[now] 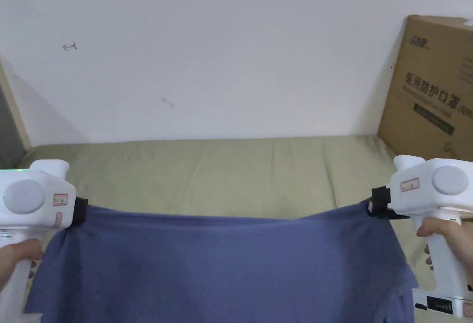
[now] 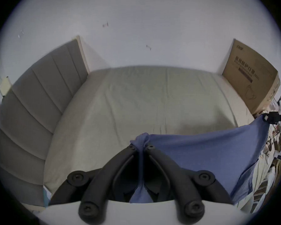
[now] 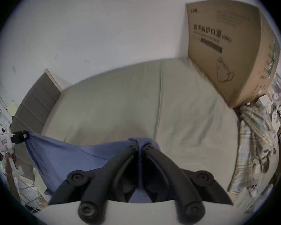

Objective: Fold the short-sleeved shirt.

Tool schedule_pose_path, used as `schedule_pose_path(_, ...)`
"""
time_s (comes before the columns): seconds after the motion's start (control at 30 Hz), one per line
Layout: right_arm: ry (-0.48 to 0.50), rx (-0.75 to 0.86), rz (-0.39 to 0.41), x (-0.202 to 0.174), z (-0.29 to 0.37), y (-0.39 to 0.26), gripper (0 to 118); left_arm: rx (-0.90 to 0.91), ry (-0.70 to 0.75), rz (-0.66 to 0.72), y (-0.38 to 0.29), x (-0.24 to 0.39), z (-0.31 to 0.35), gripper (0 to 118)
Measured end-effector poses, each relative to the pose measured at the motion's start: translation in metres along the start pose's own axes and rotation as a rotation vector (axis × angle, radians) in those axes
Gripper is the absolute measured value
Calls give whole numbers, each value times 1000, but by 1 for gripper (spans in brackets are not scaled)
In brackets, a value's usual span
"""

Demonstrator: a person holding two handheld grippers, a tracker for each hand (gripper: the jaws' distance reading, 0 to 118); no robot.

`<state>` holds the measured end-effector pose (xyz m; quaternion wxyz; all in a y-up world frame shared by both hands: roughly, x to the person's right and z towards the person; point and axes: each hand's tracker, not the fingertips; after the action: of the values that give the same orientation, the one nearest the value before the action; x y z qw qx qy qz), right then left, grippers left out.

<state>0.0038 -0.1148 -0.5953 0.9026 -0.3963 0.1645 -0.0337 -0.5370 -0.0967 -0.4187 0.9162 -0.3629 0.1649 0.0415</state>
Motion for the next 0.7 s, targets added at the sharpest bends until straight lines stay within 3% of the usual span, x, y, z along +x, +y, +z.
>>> schedule_pose_path(0.33, -41, 227, -53, -29, 128, 75, 4, 224, 53, 9, 99, 7, 97, 4)
schedule_pose_path(0.4, -62, 282, -21, -38, 146, 98, 4, 270, 79, -11, 124, 10, 111, 4)
schedule_pose_path(0.53, -44, 352, -56, -52, 176, 150, 4, 363, 113, 1, 176, 16, 138, 4)
schedule_pose_path(0.63, -65, 391, -33, -63, 191, 193, 4, 425, 141, -22, 213, 17, 151, 4)
schedule_pose_path(0.7, -63, 446, -63, -68, 200, 217, 4, 476, 137, 33, 238, 15, 159, 4)
